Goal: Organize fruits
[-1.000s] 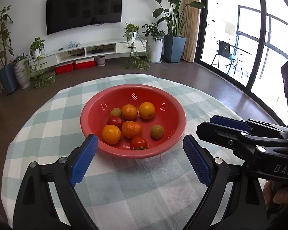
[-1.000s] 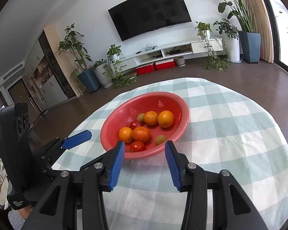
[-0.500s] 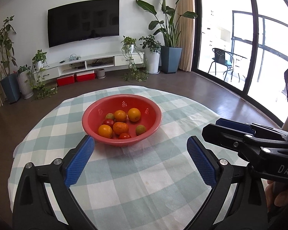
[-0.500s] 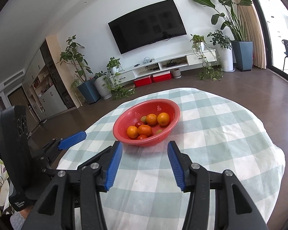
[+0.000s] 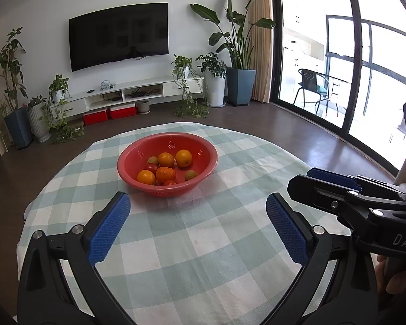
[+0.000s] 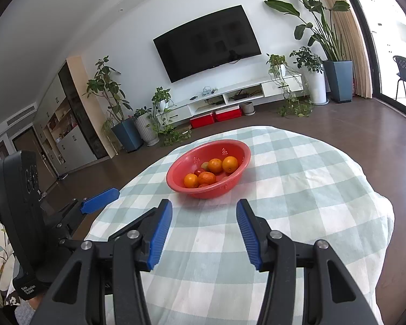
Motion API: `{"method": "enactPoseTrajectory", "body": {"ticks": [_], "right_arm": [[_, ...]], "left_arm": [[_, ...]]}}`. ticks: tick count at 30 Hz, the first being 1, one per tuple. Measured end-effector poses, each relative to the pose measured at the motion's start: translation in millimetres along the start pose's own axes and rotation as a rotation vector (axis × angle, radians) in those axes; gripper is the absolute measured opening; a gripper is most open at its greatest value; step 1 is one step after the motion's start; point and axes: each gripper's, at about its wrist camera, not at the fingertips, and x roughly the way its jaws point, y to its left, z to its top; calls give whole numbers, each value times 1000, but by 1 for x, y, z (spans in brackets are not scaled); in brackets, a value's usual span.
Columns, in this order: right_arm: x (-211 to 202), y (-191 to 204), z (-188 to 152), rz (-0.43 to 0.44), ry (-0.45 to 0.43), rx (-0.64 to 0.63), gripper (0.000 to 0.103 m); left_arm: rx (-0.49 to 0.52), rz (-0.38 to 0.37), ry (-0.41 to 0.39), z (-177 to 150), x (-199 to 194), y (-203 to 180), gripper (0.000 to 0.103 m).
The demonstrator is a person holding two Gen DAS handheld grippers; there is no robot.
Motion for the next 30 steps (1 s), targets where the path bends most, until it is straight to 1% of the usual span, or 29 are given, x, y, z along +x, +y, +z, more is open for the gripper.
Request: {"method": "enactPoseTrajectory", "body": {"ticks": [8, 30], "right_arm": [[-14, 0, -10, -4, -11, 6, 53], [-18, -3, -13, -5, -19, 7, 53]], "left_arm": [[14, 2, 2, -5, -13, -9, 102], [10, -16, 11, -9, -21, -18, 102]]}}
